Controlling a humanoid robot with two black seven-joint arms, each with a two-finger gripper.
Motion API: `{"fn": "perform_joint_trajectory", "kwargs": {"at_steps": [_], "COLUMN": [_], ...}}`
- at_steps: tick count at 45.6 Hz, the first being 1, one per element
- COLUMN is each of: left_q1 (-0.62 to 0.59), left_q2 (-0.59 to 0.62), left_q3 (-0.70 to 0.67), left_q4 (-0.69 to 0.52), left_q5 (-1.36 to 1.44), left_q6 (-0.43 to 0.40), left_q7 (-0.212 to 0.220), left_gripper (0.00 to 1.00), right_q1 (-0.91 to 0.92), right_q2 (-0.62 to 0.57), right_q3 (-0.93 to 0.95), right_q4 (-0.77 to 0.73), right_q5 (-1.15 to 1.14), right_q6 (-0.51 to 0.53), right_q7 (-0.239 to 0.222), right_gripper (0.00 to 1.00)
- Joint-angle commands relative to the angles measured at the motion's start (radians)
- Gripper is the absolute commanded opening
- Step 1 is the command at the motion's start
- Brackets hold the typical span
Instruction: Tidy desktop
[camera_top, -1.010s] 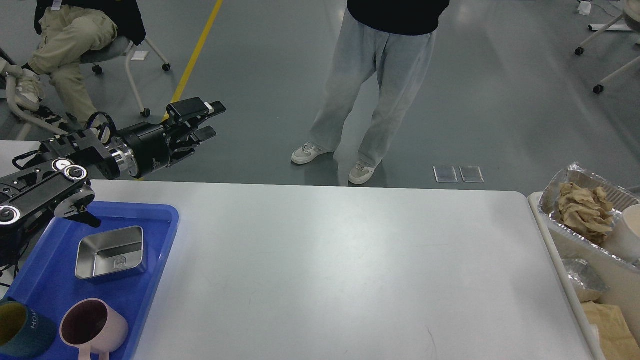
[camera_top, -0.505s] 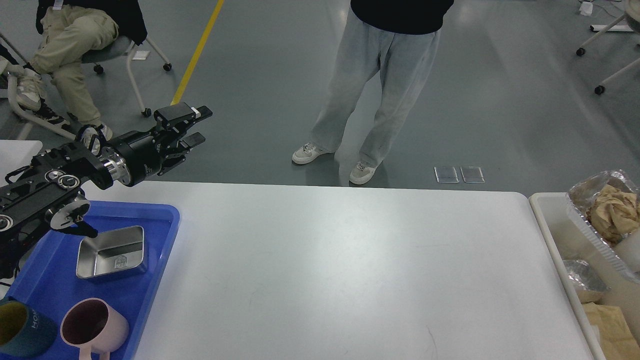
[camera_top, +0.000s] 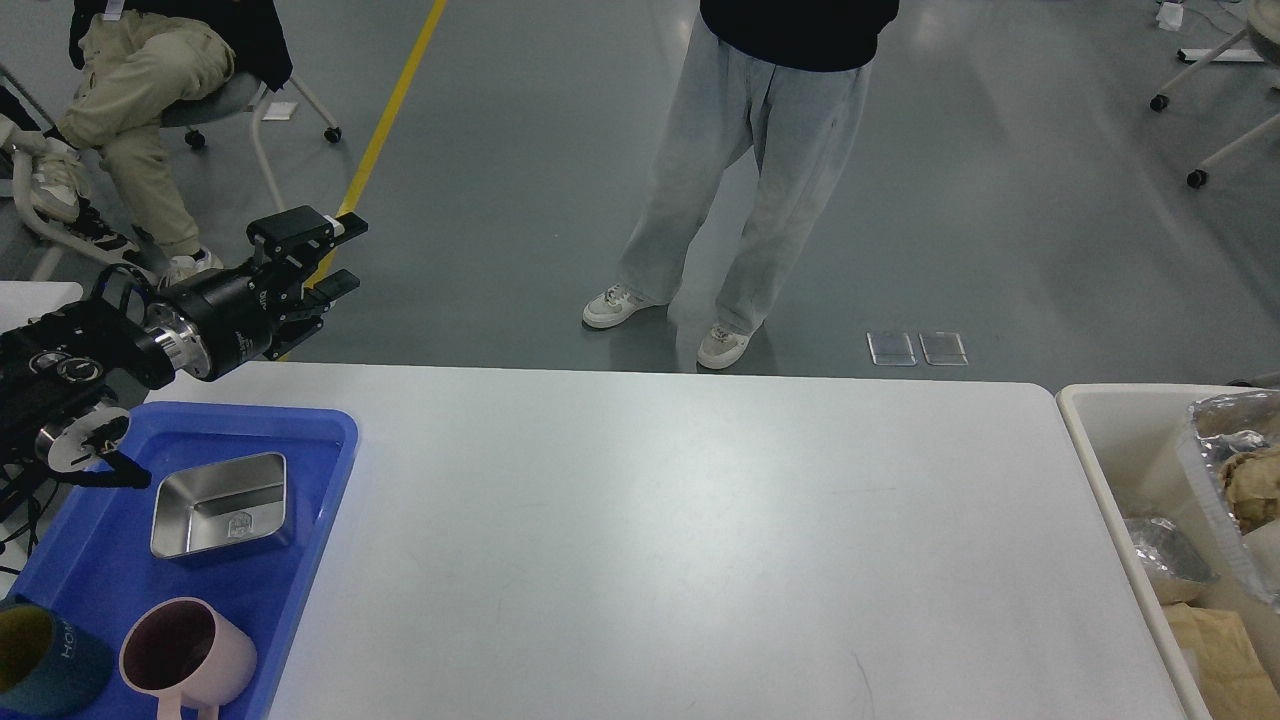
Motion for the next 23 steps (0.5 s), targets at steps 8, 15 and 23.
{"fn": "perform_joint_trajectory", "kwargs": {"at_steps": [8,15,23], "left_q1": [0.038,0.053,0.057], "left_q2": [0.008,0.009,0.013], "left_q3": [-0.035,-0.04,-0.041], "left_q4": [0.0,0.0,0.0], "left_q5": [-0.006,-0.007,-0.007], "left_q6": [0.0,0.0,0.0], "left_q7": [-0.001,-0.002,-0.007], "left_gripper": [0.72,0.72,0.72], "right_q1": [-0.105,-0.112,-0.121], "right_q2": [0.037,0.039,0.057], "right_q3": [0.106,0.13,0.178], "right_q4": [-0.059,-0.078,-0.086], "right_q5": [0.021,0.027,0.018], "right_q6": [-0.044,-0.098,-0.216], "right_q7": [-0.053,-0.05,-0.05], "right_gripper": [0.08,0.51,1.0]}}
